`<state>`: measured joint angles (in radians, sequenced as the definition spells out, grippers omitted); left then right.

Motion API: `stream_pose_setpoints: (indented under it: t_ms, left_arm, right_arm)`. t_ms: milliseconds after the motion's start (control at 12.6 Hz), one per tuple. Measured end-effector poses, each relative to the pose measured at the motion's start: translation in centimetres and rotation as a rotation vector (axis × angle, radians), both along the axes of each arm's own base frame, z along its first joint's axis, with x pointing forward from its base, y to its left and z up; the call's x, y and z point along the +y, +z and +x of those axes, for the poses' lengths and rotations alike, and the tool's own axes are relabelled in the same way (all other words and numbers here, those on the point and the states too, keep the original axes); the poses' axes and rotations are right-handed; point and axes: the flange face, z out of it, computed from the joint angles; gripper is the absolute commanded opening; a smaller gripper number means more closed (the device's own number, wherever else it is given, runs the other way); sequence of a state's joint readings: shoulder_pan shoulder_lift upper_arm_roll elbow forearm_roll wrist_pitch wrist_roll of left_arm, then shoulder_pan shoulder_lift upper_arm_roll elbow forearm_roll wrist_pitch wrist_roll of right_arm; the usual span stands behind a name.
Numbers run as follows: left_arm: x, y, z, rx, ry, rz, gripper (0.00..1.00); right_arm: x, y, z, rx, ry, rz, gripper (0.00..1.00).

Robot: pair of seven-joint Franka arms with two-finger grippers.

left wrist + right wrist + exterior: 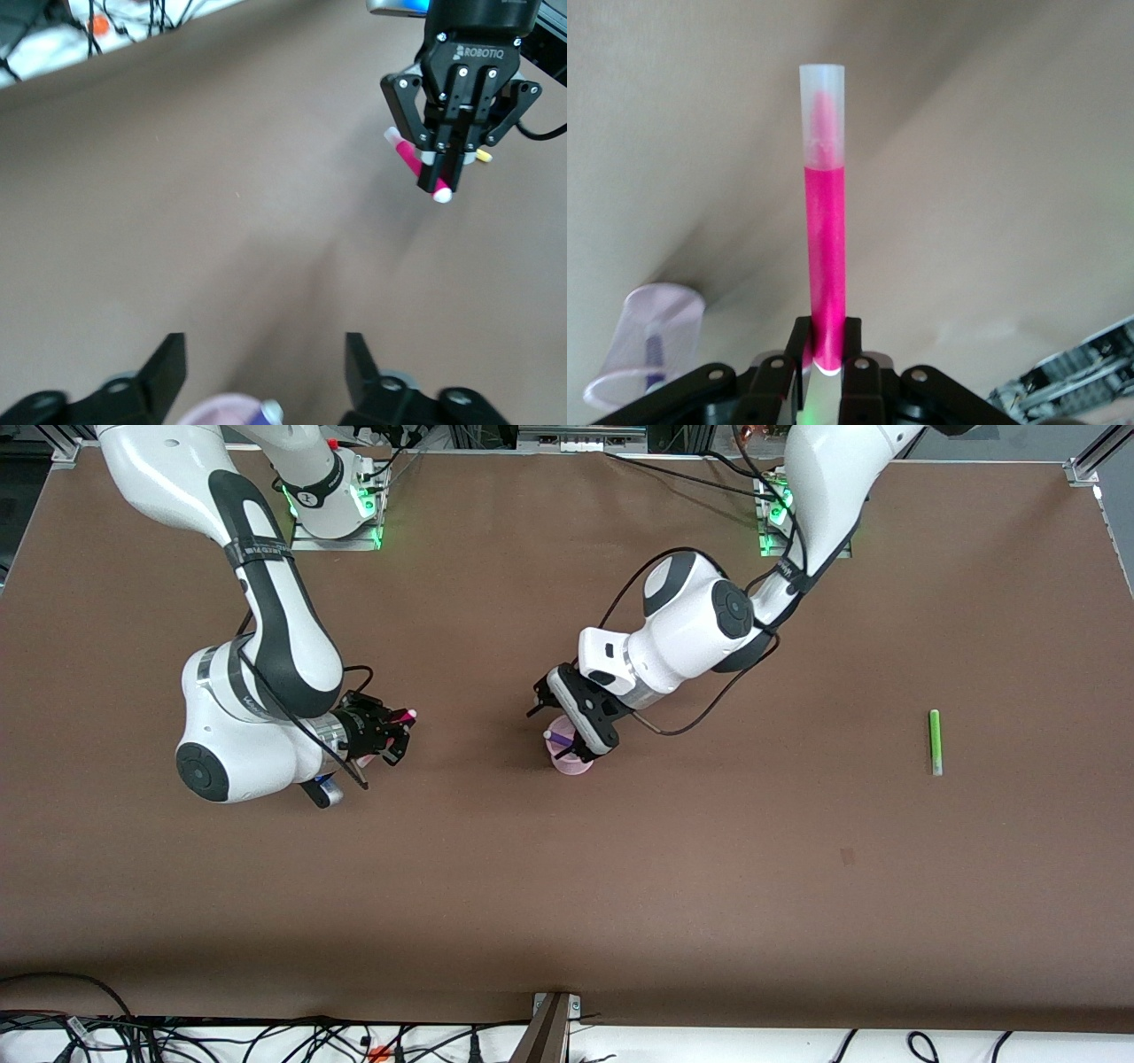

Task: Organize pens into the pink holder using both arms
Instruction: 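Withdraw the left gripper while the right gripper carries the pink pen over the cup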

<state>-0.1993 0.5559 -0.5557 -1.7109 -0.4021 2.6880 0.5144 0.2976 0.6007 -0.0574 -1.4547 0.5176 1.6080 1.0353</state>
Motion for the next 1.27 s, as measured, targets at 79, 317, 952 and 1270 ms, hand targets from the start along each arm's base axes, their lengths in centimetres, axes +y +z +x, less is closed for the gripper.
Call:
stream_pose_setpoints:
  t_ms: [79, 317, 952, 1270]
  left_arm:
    - [1.2, 1.4, 0.1, 0.052, -0.009, 0.023, 1.0]
    - [7.5, 5.9, 0.4, 0.222, -0.063, 0.14, 1.0]
    - [27.0, 17.3, 2.9, 0.379, -0.001, 0.624, 1.0]
    - [31.1, 23.0, 3.0, 0.347, 0.077, 0.791, 1.0]
  right_arm:
    - [0.7, 0.4, -0.1, 0.022, -0.04, 0.03, 0.0]
    - [3.3, 1.4, -0.6, 0.087, -0.124, 0.112, 0.0]
    - [17.7, 2.3, -4.1, 0.219, -0.349, 0.348, 0.0]
    - [23.8, -0.7, -6.1, 0.175, -0.439, 0.365, 0.0]
